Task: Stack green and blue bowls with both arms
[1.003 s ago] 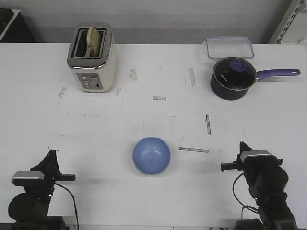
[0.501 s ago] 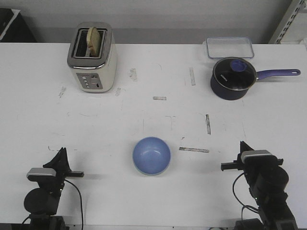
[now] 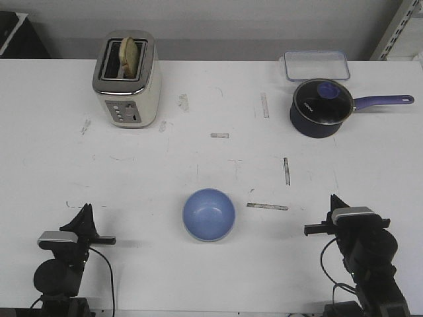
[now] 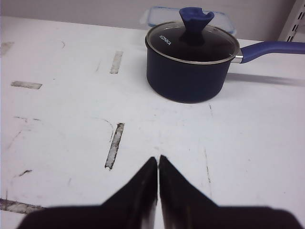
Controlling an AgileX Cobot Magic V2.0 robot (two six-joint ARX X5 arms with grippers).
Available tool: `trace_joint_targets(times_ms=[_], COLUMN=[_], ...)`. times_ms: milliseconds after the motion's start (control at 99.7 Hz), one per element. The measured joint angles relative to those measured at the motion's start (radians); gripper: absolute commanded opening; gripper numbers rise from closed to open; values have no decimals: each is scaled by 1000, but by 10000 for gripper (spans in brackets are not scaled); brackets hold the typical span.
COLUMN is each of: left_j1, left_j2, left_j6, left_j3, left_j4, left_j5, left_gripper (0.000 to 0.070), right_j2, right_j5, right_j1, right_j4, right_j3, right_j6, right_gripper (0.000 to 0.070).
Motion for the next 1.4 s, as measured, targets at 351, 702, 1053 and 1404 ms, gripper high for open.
trace_joint_targets(times_ms=[351,702,1053,1404], left_j1=[0,0,0,0], left_j2=[0,0,0,0], left_j6=[0,0,0,0], left_j3=[0,0,0,0], left_j4=[0,0,0,4], left_j5=[0,0,0,0], left_gripper=[1,1,1,1], right_j2=[-10,-125,-429,-471], right_j5=[0,0,0,-1], right_j1=[-3,-131,-150,-148], right_j4=[9,248,297,376], right_j3=[0,-176,-437,-515], right_j6=[-14,-48,5,25], right_gripper=[0,0,0,0])
